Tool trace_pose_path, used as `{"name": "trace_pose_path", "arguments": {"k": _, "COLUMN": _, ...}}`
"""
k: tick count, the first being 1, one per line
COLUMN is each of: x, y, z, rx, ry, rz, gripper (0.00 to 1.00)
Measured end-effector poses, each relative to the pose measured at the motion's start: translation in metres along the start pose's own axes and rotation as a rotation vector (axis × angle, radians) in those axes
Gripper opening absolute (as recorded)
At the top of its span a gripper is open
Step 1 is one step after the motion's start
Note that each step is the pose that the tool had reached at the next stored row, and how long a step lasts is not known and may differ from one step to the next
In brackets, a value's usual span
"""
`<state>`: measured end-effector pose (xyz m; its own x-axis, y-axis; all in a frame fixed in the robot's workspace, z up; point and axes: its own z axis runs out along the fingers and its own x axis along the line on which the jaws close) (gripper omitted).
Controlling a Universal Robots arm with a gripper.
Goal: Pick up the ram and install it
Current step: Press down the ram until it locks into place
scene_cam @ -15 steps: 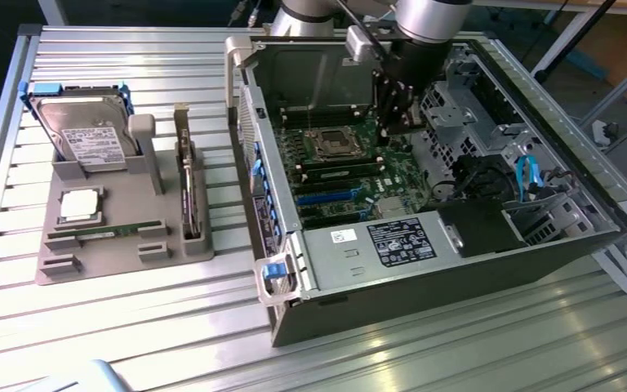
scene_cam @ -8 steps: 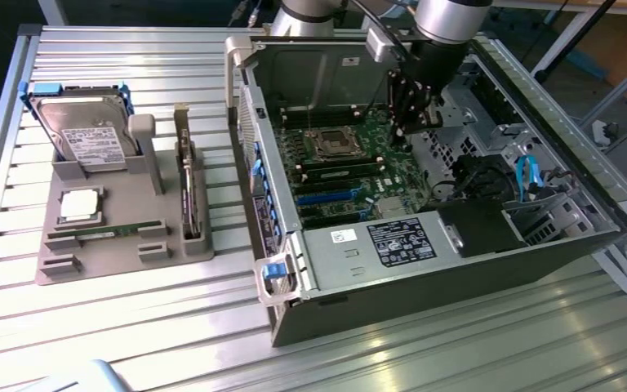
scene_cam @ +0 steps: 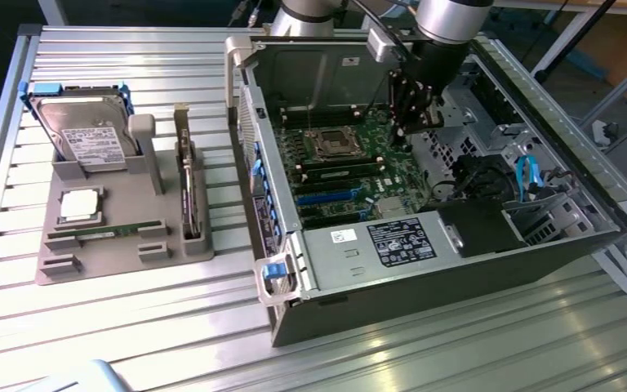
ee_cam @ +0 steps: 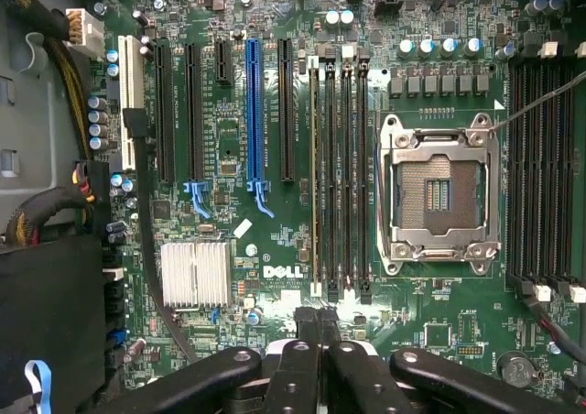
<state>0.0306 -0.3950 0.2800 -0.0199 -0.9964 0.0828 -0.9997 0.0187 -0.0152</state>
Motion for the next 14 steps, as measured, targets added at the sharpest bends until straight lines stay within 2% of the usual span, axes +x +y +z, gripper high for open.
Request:
{"name": "trace_pose_path", "arguments": {"k": 1, "x": 0.0000, "y": 0.0000, "z": 0.0000, "rx": -0.0013, "ry": 0.0006, "rz": 0.014, "gripper": 0.11}}
{"name": "trace_pose_path", "arguments": {"k": 4, "x": -0.0001, "y": 0.0000, "z": 0.0009, "rx": -0.0096, "ry": 0.0045, "rz": 0.116, "gripper": 0.11}}
{"name": "trace_pose_path", "arguments": {"k": 7, "x": -0.0001, "y": 0.0000, "z": 0.0015, "rx": -0.0147, "ry": 0.0067, "rz": 0.178, "gripper": 0.11}}
{"name": "trace_pose_path", "arguments": {"k": 11, "x": -0.0002, "y": 0.0000, "z": 0.0028, "rx": -0.0254, "ry": 0.0113, "rz": 0.307, "gripper": 0.11}}
{"name": "trace_pose_path", "arguments": {"k": 14, "x": -0.0003, "y": 0.0001, "z": 0.0035, "rx": -0.0304, "ry": 0.0140, "rz": 0.369, "gripper": 0.11}}
